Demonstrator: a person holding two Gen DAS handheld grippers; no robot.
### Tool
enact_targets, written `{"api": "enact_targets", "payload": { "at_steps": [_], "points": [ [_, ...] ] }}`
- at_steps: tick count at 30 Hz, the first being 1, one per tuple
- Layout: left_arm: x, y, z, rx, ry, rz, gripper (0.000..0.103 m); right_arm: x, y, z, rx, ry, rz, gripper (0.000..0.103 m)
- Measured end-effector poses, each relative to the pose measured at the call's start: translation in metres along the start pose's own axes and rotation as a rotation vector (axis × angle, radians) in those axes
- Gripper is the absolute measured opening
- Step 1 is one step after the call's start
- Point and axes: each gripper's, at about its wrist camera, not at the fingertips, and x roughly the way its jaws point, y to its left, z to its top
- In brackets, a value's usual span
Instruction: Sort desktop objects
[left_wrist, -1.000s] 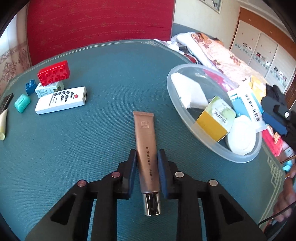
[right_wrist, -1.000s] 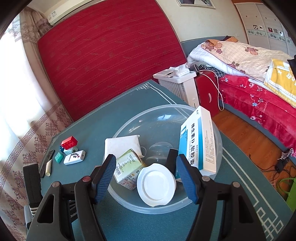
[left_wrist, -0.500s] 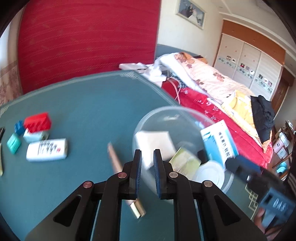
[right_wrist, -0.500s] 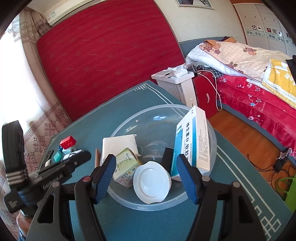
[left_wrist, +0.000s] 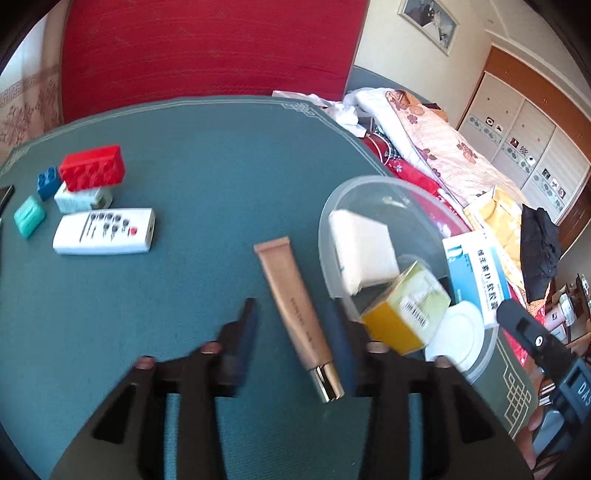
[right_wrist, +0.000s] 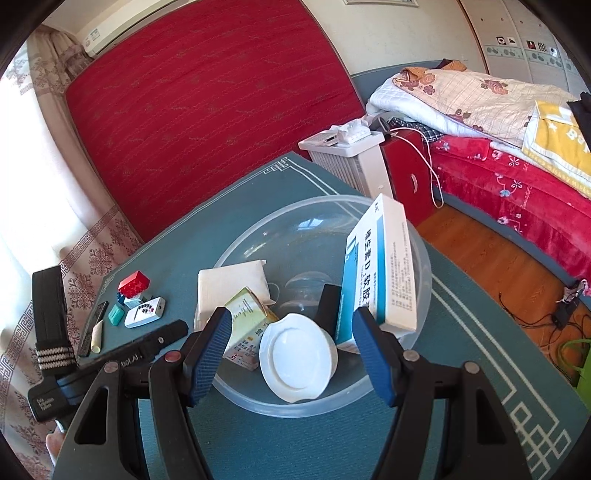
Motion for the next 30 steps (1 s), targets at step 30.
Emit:
{"api": "enact_targets", "payload": {
  "at_steps": [30],
  "points": [
    [0.025, -0.006, -0.001, 0.121, 0.005, 0.105, 0.021, -0.003, 0.006, -0.002, -0.024, -0.022, -0.025, 0.072]
  ]
}}
